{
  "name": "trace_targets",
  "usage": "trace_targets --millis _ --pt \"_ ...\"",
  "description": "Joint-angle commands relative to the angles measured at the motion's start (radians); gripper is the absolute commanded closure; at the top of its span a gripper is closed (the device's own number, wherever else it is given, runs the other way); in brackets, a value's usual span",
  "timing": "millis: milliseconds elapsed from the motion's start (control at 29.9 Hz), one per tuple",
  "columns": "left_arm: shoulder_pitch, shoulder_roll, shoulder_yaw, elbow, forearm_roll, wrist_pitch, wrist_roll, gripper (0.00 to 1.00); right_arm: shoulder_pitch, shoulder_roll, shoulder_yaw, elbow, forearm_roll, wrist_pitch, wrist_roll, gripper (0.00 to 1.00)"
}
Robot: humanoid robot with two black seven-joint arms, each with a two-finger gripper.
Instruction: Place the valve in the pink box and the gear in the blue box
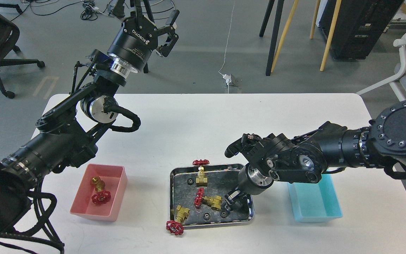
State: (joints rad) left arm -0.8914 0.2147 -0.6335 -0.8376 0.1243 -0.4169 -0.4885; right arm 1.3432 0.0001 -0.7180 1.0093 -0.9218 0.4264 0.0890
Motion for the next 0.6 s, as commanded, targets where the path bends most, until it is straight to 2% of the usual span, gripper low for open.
trace_targets --millis 0,167,301,568 --pt "0.0 0.0 0.0 0.0 0.0 0.001 0.0 0.08 0.001 0.0 0.002 0.002 0.001 0.0 0.0 0.65" --pt "0.0 0.0 0.0 0.0 0.0 0.0 0.0 0.08 0.004 0.0 0.002 0.005 0.001 0.002 0.0 0.72" --pt "0.0 0.0 0.0 0.0 0.0 0.0 0.0 0.08 0.007 0.0 0.002 0.005 0.001 0.003 0.0 0.83" --pt "0.006 0.0 0.001 0.0 0.0 0.0 0.0 0.08 0.011 0.0 0.002 0.009 0.003 0.003 0.0 0.87"
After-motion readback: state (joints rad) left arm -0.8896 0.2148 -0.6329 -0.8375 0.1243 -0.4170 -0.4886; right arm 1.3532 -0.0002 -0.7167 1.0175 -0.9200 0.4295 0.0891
